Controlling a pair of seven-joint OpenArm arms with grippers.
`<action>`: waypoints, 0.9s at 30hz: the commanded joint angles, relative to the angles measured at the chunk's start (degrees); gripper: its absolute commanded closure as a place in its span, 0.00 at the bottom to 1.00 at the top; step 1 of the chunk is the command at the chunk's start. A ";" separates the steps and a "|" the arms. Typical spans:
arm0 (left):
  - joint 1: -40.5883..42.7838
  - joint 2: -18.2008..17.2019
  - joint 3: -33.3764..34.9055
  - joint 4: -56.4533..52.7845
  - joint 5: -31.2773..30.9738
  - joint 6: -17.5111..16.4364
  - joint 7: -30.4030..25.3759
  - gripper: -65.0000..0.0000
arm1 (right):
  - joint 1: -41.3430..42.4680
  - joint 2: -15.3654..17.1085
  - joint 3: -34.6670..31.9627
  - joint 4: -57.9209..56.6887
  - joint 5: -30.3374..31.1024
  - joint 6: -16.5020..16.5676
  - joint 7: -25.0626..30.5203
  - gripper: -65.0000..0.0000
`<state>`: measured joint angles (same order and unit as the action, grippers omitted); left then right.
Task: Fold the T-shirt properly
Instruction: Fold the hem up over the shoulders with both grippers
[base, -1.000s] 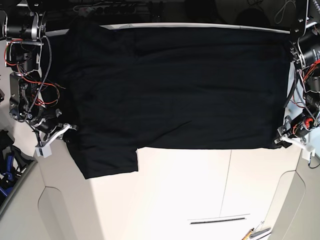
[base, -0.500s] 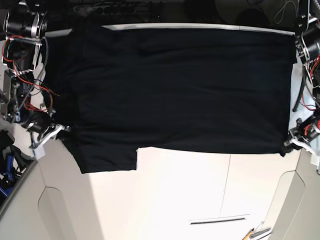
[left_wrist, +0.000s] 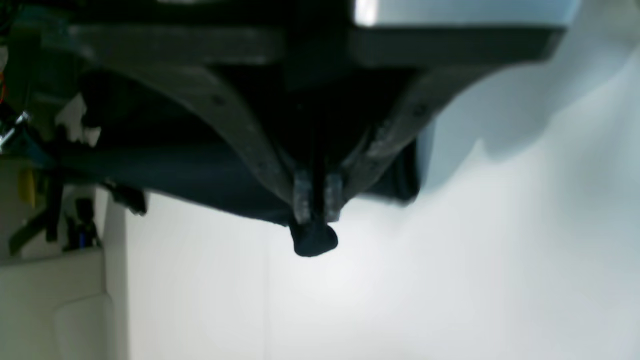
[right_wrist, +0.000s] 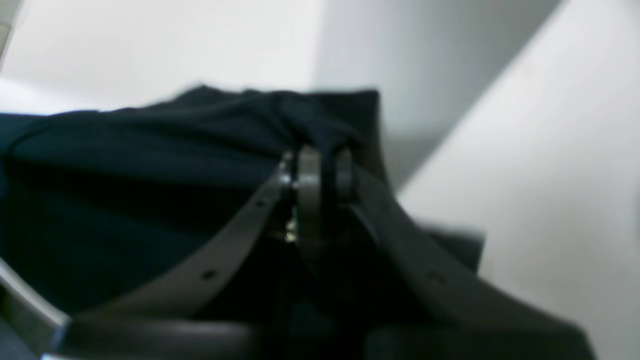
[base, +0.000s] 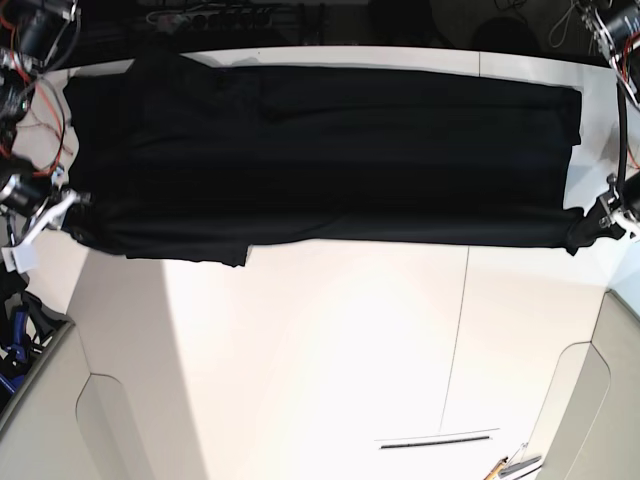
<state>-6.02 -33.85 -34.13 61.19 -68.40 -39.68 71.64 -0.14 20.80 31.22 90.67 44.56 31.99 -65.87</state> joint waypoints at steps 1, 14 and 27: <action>0.22 -1.55 -0.85 1.33 -1.31 -0.32 -0.66 1.00 | -1.09 1.05 0.44 1.64 0.68 0.33 0.33 1.00; 6.05 -1.57 -1.20 2.54 -8.09 -0.32 -0.07 0.55 | -7.17 0.59 0.59 3.67 0.50 0.33 0.79 0.58; 6.03 -1.42 -1.18 6.80 -8.07 -0.32 0.39 0.55 | 1.51 -0.22 -1.40 5.03 -9.84 0.15 13.25 0.52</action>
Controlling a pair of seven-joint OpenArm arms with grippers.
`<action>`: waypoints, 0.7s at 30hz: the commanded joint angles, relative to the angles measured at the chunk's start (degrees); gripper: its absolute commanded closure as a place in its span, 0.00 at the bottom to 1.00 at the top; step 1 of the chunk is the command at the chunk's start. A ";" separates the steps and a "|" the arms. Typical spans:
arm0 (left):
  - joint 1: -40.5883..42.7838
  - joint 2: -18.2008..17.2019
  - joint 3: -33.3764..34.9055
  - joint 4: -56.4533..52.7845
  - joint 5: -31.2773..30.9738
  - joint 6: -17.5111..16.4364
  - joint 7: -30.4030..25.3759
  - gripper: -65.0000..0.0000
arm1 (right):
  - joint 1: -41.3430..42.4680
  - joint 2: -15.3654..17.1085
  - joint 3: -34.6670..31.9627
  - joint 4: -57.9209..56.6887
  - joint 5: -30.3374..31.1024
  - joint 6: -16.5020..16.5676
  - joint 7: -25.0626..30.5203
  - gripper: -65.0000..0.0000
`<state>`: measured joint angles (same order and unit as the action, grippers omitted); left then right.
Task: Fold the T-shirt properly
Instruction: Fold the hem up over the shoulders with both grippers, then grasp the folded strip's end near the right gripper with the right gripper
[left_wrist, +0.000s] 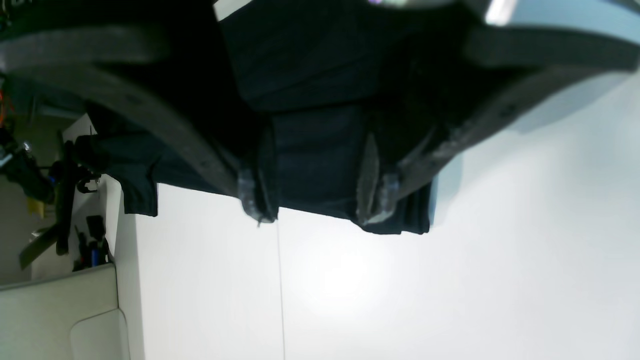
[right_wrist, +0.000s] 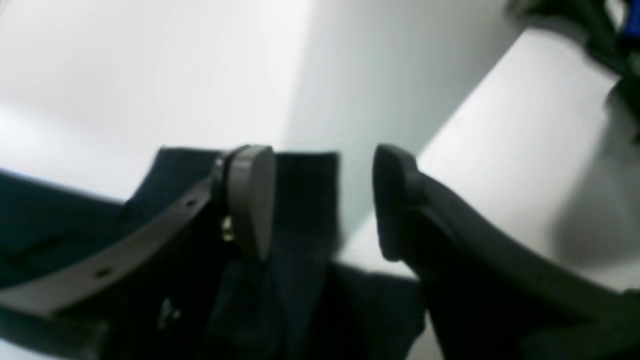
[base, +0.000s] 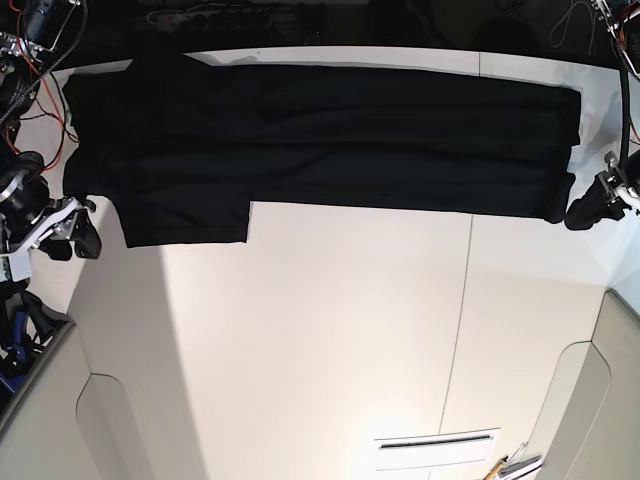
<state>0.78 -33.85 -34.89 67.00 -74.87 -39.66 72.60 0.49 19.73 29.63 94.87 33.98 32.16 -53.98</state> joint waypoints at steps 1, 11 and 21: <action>-0.76 -1.38 -0.42 0.98 -1.62 -0.34 -0.63 0.55 | 2.27 0.87 -0.55 -1.09 -0.24 -0.04 1.92 0.52; -0.76 -1.07 -0.37 0.98 -1.57 -0.34 -0.76 0.55 | 14.10 0.83 -13.40 -28.37 -1.25 -0.48 0.74 0.52; -0.74 -1.07 -0.37 0.98 -1.44 -0.34 -0.74 0.55 | 12.28 -1.97 -16.28 -17.25 5.97 -0.46 -10.93 1.00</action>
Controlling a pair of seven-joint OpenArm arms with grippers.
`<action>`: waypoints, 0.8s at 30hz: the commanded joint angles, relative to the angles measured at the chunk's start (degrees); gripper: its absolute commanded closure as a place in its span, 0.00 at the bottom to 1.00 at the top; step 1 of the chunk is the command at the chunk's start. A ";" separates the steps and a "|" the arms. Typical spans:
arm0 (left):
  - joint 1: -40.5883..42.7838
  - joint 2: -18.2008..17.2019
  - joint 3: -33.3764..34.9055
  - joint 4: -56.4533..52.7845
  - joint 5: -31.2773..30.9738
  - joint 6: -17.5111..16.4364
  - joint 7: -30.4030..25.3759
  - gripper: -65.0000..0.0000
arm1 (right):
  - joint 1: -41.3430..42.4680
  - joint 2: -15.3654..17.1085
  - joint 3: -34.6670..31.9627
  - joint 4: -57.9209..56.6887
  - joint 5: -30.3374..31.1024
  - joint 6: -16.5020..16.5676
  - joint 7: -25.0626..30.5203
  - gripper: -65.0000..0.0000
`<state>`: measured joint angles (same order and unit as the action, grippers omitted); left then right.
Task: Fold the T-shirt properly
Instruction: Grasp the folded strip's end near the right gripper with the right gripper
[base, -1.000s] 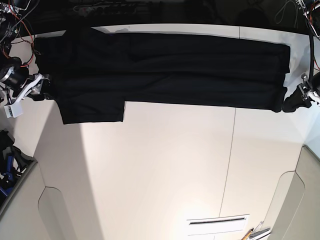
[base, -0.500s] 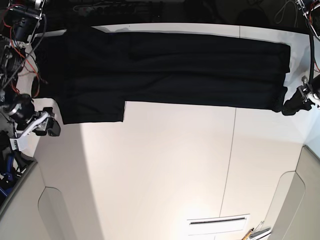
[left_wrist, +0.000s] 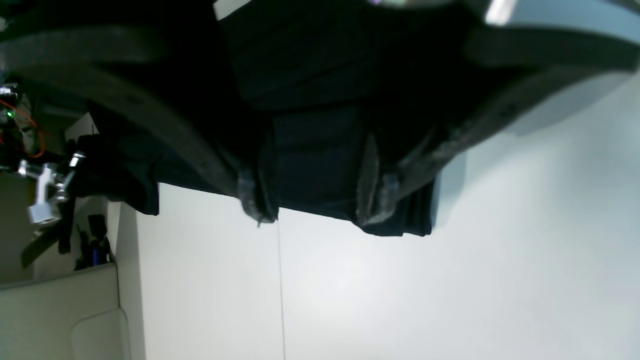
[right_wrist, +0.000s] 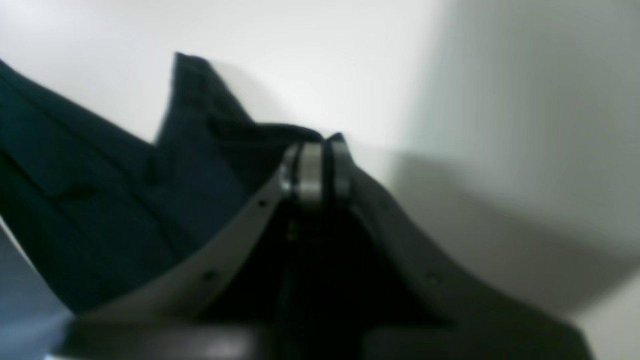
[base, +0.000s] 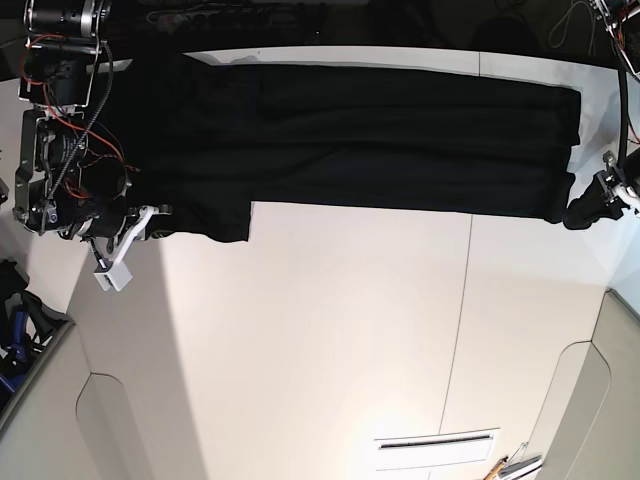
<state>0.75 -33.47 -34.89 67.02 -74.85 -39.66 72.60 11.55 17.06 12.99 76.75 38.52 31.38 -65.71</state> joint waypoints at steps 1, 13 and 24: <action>-0.70 -1.44 -0.37 0.96 -1.31 -0.34 -0.74 0.55 | 0.15 -0.09 0.87 4.31 1.42 0.33 0.26 1.00; -0.72 -1.44 -0.37 0.96 -1.01 -0.34 -0.76 0.55 | -25.53 -12.63 1.90 40.61 2.56 0.33 -2.49 1.00; -0.72 -1.49 -0.37 0.96 -1.25 -0.34 -0.74 0.55 | -40.35 -12.98 1.90 51.54 2.38 0.35 -0.96 0.60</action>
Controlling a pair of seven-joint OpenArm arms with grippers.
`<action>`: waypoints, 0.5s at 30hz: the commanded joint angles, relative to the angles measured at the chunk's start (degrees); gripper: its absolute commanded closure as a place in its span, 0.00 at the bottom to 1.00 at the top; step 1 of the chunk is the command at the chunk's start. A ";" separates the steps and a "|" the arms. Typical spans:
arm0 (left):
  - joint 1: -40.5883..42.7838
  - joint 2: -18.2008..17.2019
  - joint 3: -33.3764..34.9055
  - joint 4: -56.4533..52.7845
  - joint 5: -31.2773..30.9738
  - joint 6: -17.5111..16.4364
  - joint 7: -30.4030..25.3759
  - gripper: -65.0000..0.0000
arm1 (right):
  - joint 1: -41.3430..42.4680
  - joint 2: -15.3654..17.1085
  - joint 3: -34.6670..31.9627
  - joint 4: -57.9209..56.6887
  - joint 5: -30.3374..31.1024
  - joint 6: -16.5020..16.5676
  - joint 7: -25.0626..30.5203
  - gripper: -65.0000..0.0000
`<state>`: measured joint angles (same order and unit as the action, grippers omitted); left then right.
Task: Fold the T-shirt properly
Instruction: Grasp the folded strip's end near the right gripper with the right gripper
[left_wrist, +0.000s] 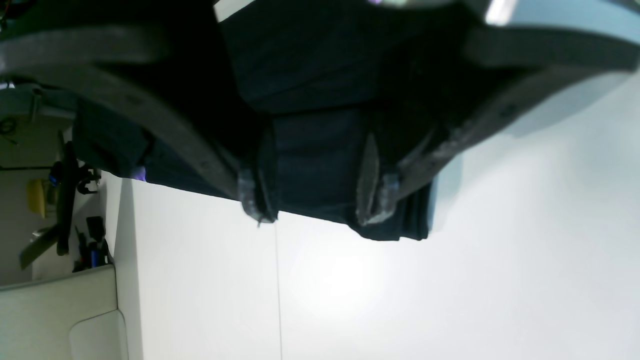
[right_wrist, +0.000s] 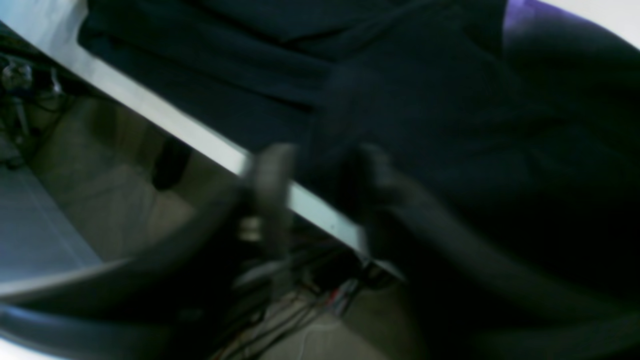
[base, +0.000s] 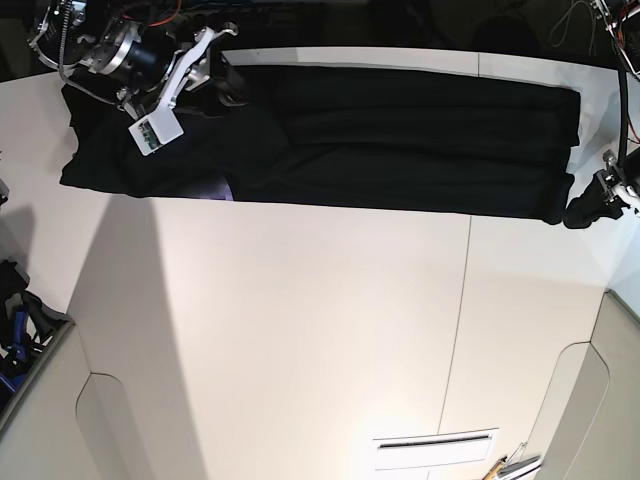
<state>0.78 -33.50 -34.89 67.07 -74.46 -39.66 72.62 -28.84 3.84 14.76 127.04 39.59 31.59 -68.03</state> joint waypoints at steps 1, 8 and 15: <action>-0.70 -1.49 -0.37 0.92 -1.60 -0.34 -0.74 0.55 | 0.07 0.24 0.13 1.64 1.33 0.13 1.97 0.51; 1.05 -2.60 -0.37 0.92 -1.51 -0.34 2.47 0.42 | 1.90 0.26 0.13 2.60 -1.90 0.13 5.09 0.46; 6.82 -2.80 -0.37 0.92 -1.16 -0.34 1.79 0.42 | 5.20 0.26 0.13 2.54 -6.08 0.09 7.19 0.46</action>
<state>7.99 -34.83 -34.87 67.07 -74.28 -39.66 75.02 -23.81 3.84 14.76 128.51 32.91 31.55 -61.98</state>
